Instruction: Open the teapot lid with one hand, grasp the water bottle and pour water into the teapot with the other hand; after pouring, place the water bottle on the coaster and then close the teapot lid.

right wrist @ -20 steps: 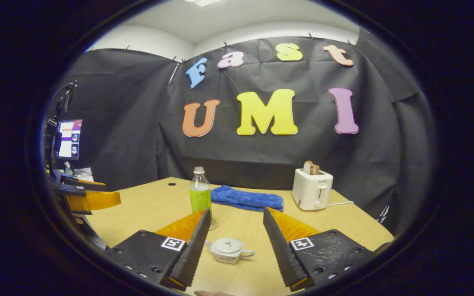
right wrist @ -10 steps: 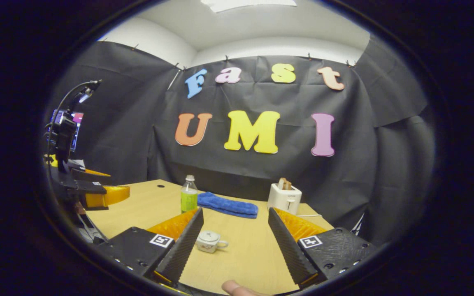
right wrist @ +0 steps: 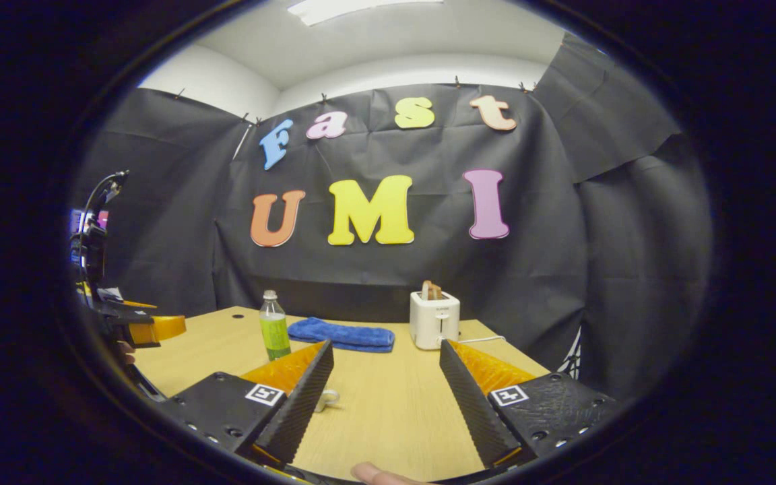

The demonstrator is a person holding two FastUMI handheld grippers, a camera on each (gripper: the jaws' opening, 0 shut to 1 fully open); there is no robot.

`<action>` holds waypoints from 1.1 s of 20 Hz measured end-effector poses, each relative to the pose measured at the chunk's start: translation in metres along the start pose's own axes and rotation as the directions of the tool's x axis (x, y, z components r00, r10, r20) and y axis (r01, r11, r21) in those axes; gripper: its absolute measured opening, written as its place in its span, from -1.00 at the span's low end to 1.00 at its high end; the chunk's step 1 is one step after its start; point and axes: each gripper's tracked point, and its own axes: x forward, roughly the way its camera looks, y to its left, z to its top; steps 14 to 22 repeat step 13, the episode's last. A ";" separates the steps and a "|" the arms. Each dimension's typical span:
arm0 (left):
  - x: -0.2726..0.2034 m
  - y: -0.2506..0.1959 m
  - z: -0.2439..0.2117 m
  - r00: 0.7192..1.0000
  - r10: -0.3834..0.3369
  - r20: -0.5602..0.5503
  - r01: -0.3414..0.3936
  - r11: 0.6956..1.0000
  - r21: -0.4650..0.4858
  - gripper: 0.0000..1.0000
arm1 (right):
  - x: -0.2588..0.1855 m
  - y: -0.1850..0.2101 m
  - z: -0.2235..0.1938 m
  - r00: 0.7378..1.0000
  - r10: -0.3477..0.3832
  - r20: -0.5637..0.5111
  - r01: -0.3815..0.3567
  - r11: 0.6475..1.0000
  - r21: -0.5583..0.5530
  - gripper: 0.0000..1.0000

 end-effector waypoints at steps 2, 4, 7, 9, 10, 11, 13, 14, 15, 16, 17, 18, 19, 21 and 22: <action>-0.002 -0.001 0.003 1.000 0.005 0.013 -0.005 1.000 0.000 0.99 | -0.003 0.002 -0.003 1.000 -0.003 -0.007 0.003 1.000 0.001 0.90; -0.006 -0.001 0.005 1.000 0.003 0.016 -0.003 1.000 0.003 0.99 | -0.005 0.007 -0.003 1.000 0.008 -0.004 -0.008 1.000 -0.007 0.90; -0.010 0.003 0.011 0.999 0.009 0.031 -0.009 1.000 -0.005 0.99 | -0.010 0.015 0.000 1.000 0.022 0.017 -0.022 0.999 -0.028 0.90; -0.011 0.004 0.014 0.999 0.014 0.038 -0.014 1.000 -0.021 0.99 | -0.007 0.019 -0.001 0.999 0.030 0.020 -0.029 0.999 -0.027 0.93; -0.012 0.006 0.014 0.999 0.019 0.040 -0.018 0.999 -0.027 0.99 | -0.006 0.021 -0.003 0.999 0.034 0.015 -0.034 0.999 -0.020 0.90; -0.012 0.007 0.014 0.999 0.018 0.037 -0.017 1.000 -0.024 0.99 | -0.005 0.022 -0.007 0.999 0.038 0.007 -0.038 0.999 -0.018 0.90; -0.012 0.007 0.014 0.999 0.024 0.038 -0.024 1.000 -0.008 0.99 | -0.003 0.021 -0.010 0.999 0.036 -0.007 -0.036 0.999 -0.019 0.90; -0.012 0.007 0.014 0.999 0.024 0.038 -0.024 1.000 -0.008 0.99 | -0.003 0.021 -0.010 0.999 0.036 -0.007 -0.036 0.999 -0.019 0.90; -0.012 0.007 0.014 0.999 0.024 0.038 -0.024 1.000 -0.008 0.99 | -0.003 0.021 -0.010 0.999 0.036 -0.007 -0.036 0.999 -0.019 0.90; -0.012 0.007 0.014 0.999 0.024 0.038 -0.024 1.000 -0.008 0.99 | -0.003 0.021 -0.010 0.999 0.036 -0.007 -0.036 0.999 -0.019 0.90; -0.012 0.007 0.014 0.999 0.024 0.038 -0.024 1.000 -0.008 0.99 | -0.003 0.021 -0.010 0.999 0.036 -0.007 -0.036 0.999 -0.019 0.90; -0.012 0.007 0.014 0.999 0.024 0.038 -0.024 1.000 -0.008 0.99 | -0.003 0.021 -0.010 0.999 0.036 -0.007 -0.036 0.999 -0.019 0.90; -0.012 0.007 0.014 0.999 0.024 0.038 -0.024 1.000 -0.008 0.99 | -0.003 0.021 -0.010 0.999 0.036 -0.007 -0.036 0.999 -0.019 0.90; -0.012 0.007 0.014 0.999 0.024 0.038 -0.024 1.000 -0.008 0.99 | -0.003 0.021 -0.010 0.999 0.036 -0.007 -0.036 0.999 -0.019 0.90; -0.012 0.007 0.014 0.999 0.024 0.038 -0.024 1.000 -0.008 0.99 | -0.003 0.021 -0.010 0.999 0.036 -0.007 -0.036 0.999 -0.019 0.90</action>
